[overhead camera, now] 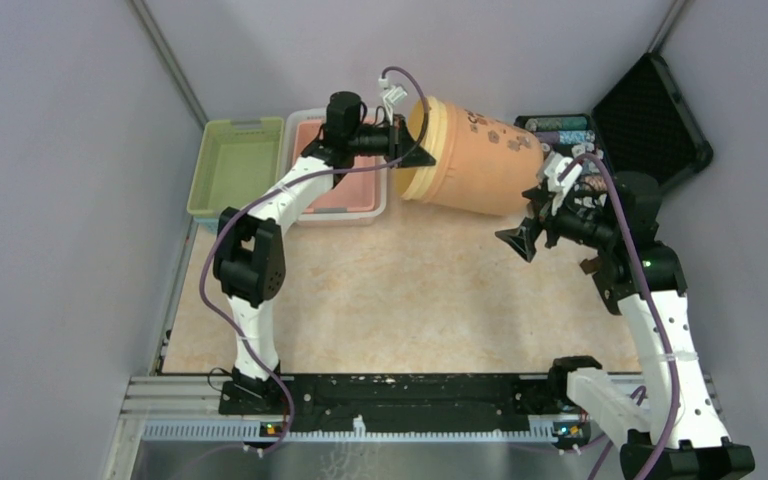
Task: Turn the large container upside down
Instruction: Pick up the container from the container.
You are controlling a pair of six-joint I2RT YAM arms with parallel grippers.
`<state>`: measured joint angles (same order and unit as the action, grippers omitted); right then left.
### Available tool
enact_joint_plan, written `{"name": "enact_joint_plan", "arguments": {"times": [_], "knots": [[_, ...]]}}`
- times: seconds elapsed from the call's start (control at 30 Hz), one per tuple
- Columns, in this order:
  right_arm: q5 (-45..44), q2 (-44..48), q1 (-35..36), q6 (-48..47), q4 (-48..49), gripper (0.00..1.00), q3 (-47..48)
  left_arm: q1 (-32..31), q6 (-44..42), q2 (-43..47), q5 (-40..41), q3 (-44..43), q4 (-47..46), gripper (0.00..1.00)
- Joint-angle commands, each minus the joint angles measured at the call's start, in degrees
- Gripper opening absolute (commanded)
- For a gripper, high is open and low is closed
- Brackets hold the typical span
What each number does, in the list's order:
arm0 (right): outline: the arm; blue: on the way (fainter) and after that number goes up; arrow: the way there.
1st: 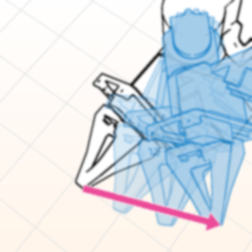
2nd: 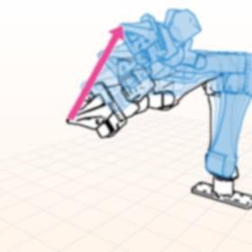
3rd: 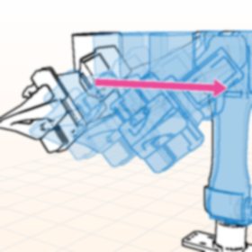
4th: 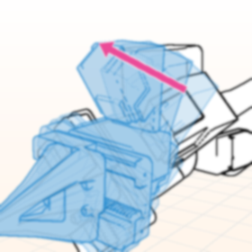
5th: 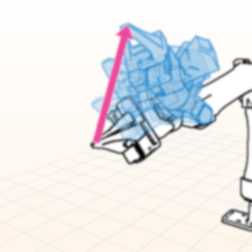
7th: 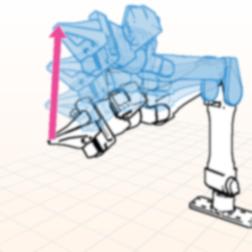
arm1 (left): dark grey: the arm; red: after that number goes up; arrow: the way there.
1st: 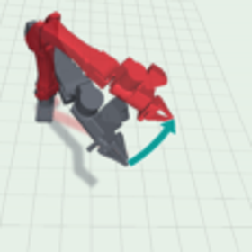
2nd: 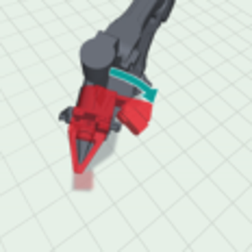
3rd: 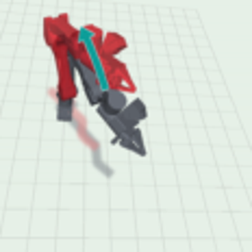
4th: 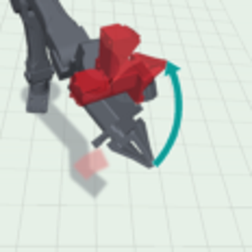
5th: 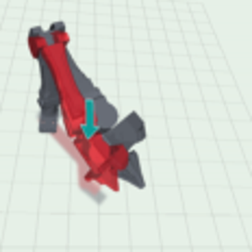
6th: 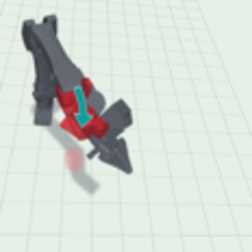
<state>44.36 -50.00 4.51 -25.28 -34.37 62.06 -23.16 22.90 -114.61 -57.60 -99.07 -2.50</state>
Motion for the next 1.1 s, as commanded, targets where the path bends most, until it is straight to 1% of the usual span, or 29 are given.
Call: {"name": "enact_joint_plan", "arguments": {"times": [0.0,0.03,0.17,0.27,0.37,0.47,0.57,0.63,0.7,0.8,0.87,1.07], "knots": [[-0.5,0.6,0.7,1.1,1.3,0.99,3.6,-2.3,-12.9,6.9,6.6,-5.4,9.2,0.0],[-0.8,0.5,0.7,1.6,1.5,0.99,3.8,-3.2,-16.6,7.4,7.8,-6.2,11.5,0.0],[-2.9,0.2,0.7,3.9,3.1,0.99,5.0,-6.7,-26.3,9.9,11.1,-7.9,19.1,0.0],[-4.1,0.1,0.7,5.2,3.7,0.99,5.8,-8.7,-31.1,12.6,13.8,-7.9,22.4,0.0],[-5.7,0.0,0.7,6.6,4.6,0.99,6.8,-10.3,-34.6,15.0,14.7,-7.6,25.1,0.0],[-9.5,-0.2,0.7,9.1,6.8,0.99,7.5,-11.7,-37.1,16.8,13.1,-7.5,27.9,0.0],[-15.6,-0.8,0.7,12.5,9.3,0.99,8.5,-13.8,-40.6,17.8,10.9,-8.0,32.3,0.0],[-18.2,-1.3,0.7,14.0,9.9,0.99,9.9,-16.2,-44.5,18.3,12.3,-8.9,36.6,0.0],[-19.4,-2.0,0.7,15.1,9.8,0.99,11.9,-18.8,-48.9,18.9,15.9,-9.5,40.2,0.0],[-19.5,-2.9,0.7,16.7,9.2,0.99,15.1,-21.9,-52.7,20.6,21.5,-9.2,42.2,0.0],[-19.5,-3.6,0.7,17.3,8.8,0.99,16.9,-23.1,-53.6,21.7,23.8,-9.3,42.3,0.0],[-19.7,-5.3,0.7,18.7,7.8,0.96,19.3,-25.5,-57.2,24.7,27.4,-12.2,43.1,0.0]]}}
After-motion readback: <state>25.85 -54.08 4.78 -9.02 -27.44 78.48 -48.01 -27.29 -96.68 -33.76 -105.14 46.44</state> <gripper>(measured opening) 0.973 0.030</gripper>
